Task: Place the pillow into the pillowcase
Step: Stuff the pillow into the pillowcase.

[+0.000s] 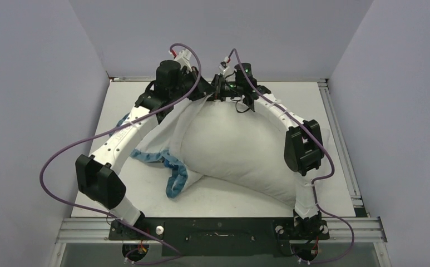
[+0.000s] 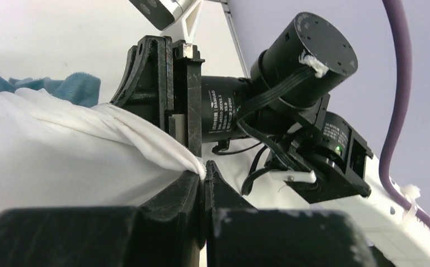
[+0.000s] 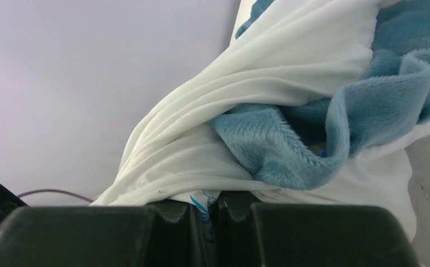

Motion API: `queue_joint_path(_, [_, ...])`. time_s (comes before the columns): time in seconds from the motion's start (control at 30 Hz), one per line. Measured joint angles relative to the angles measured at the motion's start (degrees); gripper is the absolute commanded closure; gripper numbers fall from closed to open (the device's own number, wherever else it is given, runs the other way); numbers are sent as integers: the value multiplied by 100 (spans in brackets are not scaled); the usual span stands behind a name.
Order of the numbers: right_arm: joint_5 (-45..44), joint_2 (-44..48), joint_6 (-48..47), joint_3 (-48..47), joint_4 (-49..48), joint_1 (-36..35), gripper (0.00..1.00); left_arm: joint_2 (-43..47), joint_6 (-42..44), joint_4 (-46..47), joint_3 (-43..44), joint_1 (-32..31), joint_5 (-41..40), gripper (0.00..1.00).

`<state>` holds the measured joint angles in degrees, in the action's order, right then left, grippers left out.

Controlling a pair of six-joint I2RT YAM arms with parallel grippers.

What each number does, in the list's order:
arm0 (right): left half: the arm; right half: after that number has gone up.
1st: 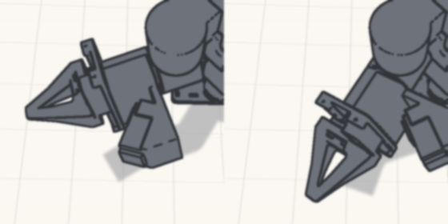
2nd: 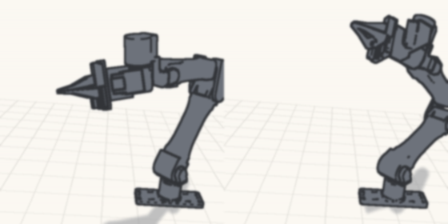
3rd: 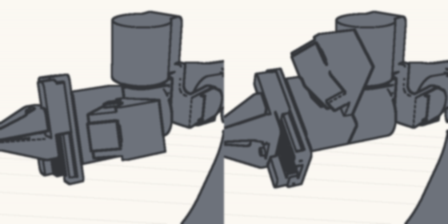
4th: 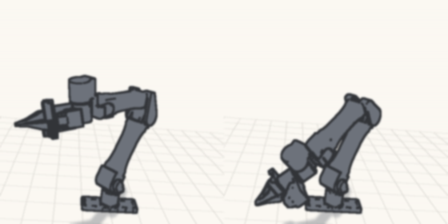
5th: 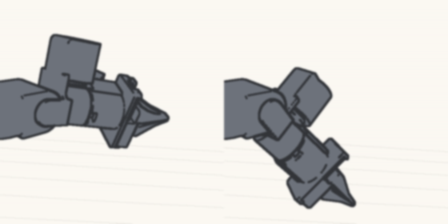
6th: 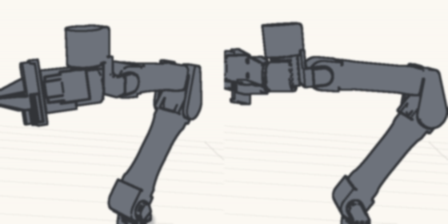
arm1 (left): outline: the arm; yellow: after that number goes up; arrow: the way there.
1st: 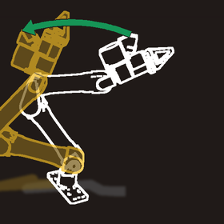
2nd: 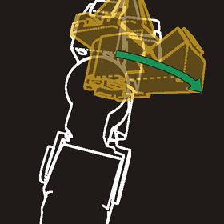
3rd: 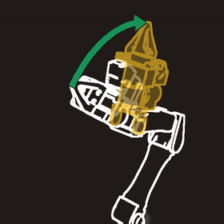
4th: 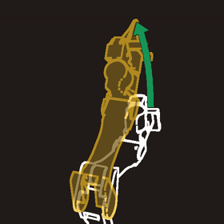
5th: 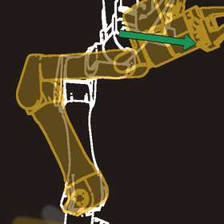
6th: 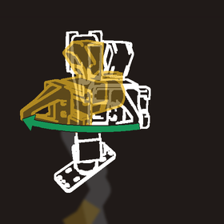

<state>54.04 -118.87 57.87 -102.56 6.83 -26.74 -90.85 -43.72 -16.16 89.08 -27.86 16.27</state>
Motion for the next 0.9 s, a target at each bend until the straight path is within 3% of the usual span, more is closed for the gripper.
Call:
queue_joint_path(0.2, [-404, -72, 367, -221, -413, 299, 95, -570, 116, -72, 758, -155, -177, 100])
queue_joint_path(0.4, [-750, 55, 608, 557, -1025, 501, 94, -614, 358, -476, 621, -339, -448, 100])
queue_joint_path(0.53, [-1064, 109, 520, 988, -975, 503, 85, -612, 570, -723, 197, -450, -623, 100])
queue_joint_path(0.7, [-1333, 114, 264, 1091, -765, 496, 52, -612, 695, -505, -20, -527, -494, 100])
queue_joint_path(0.9, [-1648, 216, -269, 1086, -210, 518, 4, -627, 555, -13, -46, -505, -236, 100])
